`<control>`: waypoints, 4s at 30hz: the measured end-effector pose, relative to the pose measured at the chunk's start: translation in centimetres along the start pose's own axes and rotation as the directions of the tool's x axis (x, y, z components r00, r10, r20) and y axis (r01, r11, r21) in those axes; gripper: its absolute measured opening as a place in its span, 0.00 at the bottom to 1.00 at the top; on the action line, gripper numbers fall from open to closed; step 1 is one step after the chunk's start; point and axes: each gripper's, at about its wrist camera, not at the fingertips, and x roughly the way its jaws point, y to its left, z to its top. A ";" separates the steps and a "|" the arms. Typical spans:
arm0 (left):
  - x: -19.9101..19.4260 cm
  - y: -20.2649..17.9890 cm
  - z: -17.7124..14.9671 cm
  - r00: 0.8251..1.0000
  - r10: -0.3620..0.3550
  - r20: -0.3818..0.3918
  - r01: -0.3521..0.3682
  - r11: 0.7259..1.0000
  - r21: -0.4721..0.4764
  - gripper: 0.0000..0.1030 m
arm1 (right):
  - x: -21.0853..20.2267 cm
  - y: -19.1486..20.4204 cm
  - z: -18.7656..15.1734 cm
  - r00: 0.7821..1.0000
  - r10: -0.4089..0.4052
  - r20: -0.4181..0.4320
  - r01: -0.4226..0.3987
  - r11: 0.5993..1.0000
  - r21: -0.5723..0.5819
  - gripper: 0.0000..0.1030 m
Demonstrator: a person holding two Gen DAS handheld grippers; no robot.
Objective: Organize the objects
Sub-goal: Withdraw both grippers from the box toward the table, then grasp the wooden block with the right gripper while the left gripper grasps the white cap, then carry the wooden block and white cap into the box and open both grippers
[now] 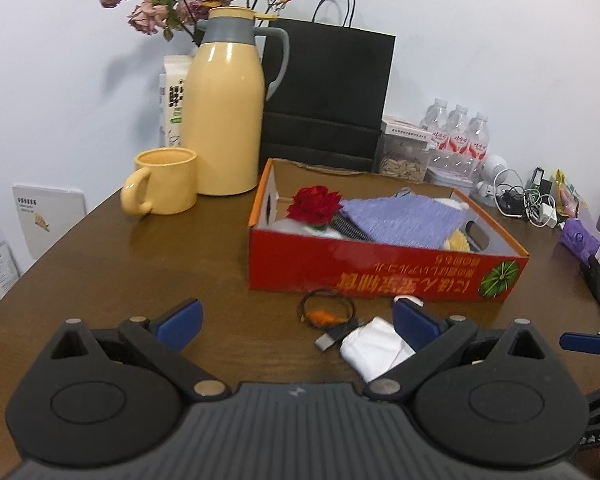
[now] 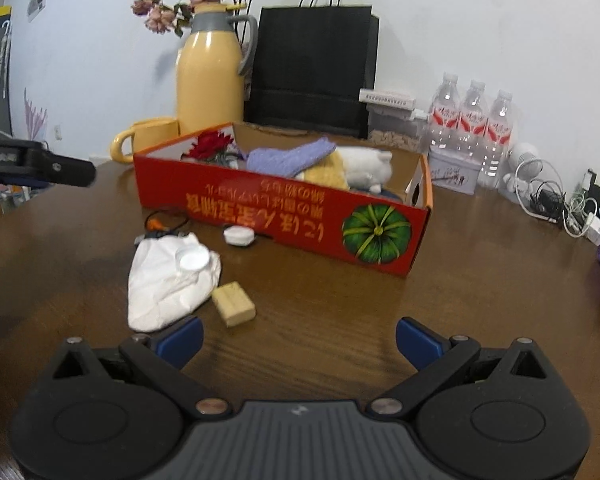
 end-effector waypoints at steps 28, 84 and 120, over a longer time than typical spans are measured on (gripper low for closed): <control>0.2 0.4 -2.2 0.999 -0.001 -0.051 -0.001 0.999 -0.032 1.00 | 4.4 2.0 1.6 0.994 0.111 -0.013 -0.111 0.994 0.005 0.22; 4.4 -7.0 3.9 0.972 -0.194 0.129 0.181 0.978 0.105 0.05 | 1.4 0.7 5.2 0.969 -0.044 0.242 0.043 0.999 0.008 0.22; 14.5 -5.9 10.6 0.981 -0.063 0.183 0.048 0.995 0.087 1.00 | 12.1 -5.0 14.2 0.977 -0.050 0.206 0.032 0.995 0.091 1.00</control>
